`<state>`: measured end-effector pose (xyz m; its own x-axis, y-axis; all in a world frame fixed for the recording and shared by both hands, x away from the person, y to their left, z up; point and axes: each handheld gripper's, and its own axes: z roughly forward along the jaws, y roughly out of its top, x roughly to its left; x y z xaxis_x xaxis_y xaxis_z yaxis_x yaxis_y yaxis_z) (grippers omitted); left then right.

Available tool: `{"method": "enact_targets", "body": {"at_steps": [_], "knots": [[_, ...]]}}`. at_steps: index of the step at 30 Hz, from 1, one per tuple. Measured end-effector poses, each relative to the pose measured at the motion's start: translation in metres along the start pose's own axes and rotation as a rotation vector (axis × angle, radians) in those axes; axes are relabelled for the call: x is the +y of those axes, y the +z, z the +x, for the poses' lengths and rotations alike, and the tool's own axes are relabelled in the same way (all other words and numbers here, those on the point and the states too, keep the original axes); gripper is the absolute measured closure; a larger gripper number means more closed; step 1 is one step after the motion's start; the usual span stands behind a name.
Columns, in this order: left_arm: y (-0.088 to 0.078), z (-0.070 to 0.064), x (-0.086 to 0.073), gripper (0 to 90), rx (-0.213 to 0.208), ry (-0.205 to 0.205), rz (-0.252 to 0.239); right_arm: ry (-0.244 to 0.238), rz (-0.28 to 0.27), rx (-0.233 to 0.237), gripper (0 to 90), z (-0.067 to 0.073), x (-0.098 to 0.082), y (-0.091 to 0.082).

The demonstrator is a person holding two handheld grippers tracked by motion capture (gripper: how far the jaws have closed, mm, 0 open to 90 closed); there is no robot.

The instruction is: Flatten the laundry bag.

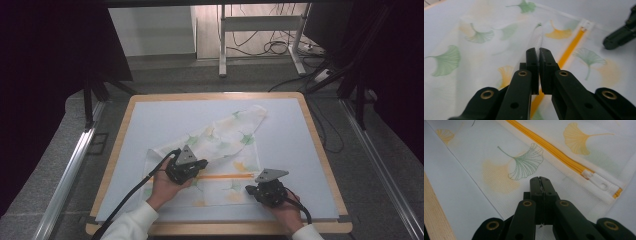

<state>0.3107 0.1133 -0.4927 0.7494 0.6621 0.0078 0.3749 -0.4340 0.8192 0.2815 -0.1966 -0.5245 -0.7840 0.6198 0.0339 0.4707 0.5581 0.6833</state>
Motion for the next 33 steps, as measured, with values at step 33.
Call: {"method": "enact_targets", "body": {"at_steps": [33], "knots": [[-0.02, 0.099, -0.011, 87.8, 0.191, -0.186, -0.096, 0.004, -0.008, 0.007, 89.3, -0.002, -0.001, 0.0]]}}
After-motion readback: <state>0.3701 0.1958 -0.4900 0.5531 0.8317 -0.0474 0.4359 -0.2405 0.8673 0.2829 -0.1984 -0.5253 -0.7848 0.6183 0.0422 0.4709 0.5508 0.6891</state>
